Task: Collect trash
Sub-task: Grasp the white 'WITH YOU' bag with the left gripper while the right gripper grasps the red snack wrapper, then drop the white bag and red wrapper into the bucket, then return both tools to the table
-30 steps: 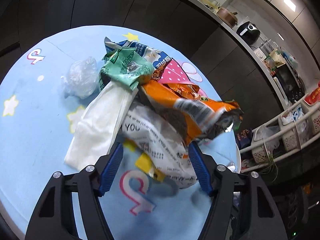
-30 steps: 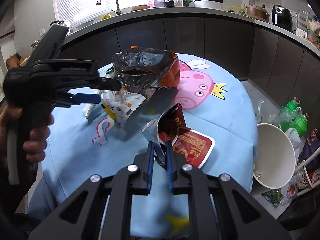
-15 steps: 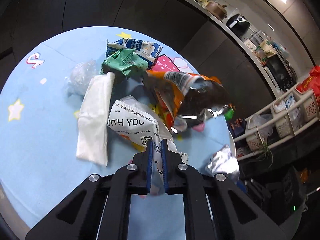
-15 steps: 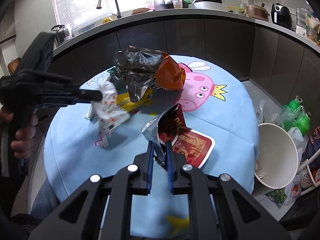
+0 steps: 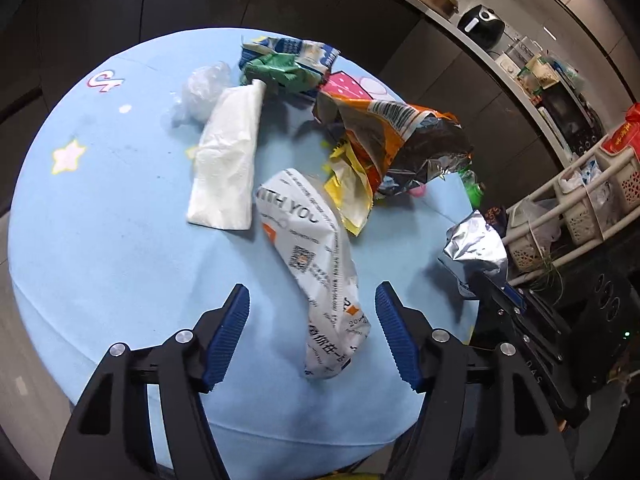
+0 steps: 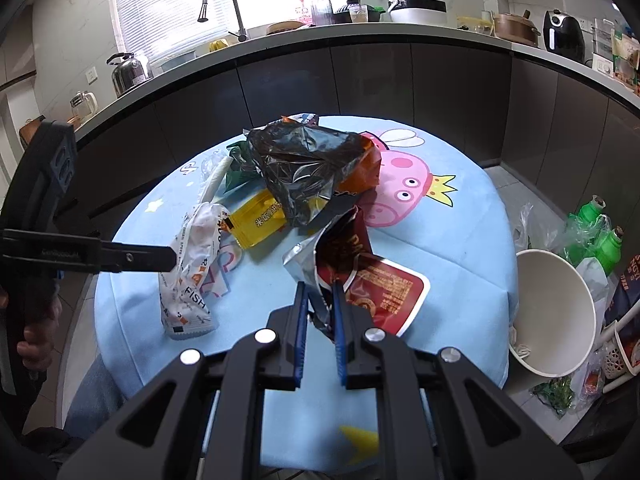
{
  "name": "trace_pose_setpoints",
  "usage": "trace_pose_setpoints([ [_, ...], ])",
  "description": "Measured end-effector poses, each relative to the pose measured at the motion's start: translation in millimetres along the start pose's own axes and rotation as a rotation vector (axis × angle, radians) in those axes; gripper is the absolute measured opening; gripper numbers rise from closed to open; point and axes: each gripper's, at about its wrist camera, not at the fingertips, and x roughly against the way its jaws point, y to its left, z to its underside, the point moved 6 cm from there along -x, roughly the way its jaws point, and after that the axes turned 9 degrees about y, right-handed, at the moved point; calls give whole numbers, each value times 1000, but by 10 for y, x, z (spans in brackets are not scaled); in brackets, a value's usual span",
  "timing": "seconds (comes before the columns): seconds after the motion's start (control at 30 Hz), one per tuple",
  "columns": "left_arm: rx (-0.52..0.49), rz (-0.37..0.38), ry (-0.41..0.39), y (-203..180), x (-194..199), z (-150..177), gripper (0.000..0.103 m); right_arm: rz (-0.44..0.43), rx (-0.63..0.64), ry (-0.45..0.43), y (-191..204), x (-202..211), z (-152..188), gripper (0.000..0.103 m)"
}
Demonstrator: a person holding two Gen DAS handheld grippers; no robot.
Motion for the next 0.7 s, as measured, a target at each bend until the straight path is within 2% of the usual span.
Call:
trace_pose_setpoints([
  [0.03, -14, -9, 3, -28, -31, -10, 60, 0, -1, 0, -2, 5, 1, 13],
  [0.07, -21, -14, 10, -56, -65, -16, 48, -1, -3, 0, -4, 10, 2, 13],
  [0.17, -12, 21, 39, -89, -148, -7, 25, -5, -1, -3, -6, 30, 8, 13],
  [0.27, -23, 22, 22, -132, -69, 5, 14, -10, 0, -13, -14, 76, 6, 13],
  [0.43, -66, 32, -36, -332, 235, -26, 13, -19, -17, -57, -78, 233, -33, 13],
  [0.53, -116, 52, -82, -572, 424, -90, 13, -20, -44, -97, -174, 367, -85, 13],
  [0.7, -211, 108, -116, -1038, 538, -254, 13, 19, -79, -154, -426, 586, -154, 13],
])
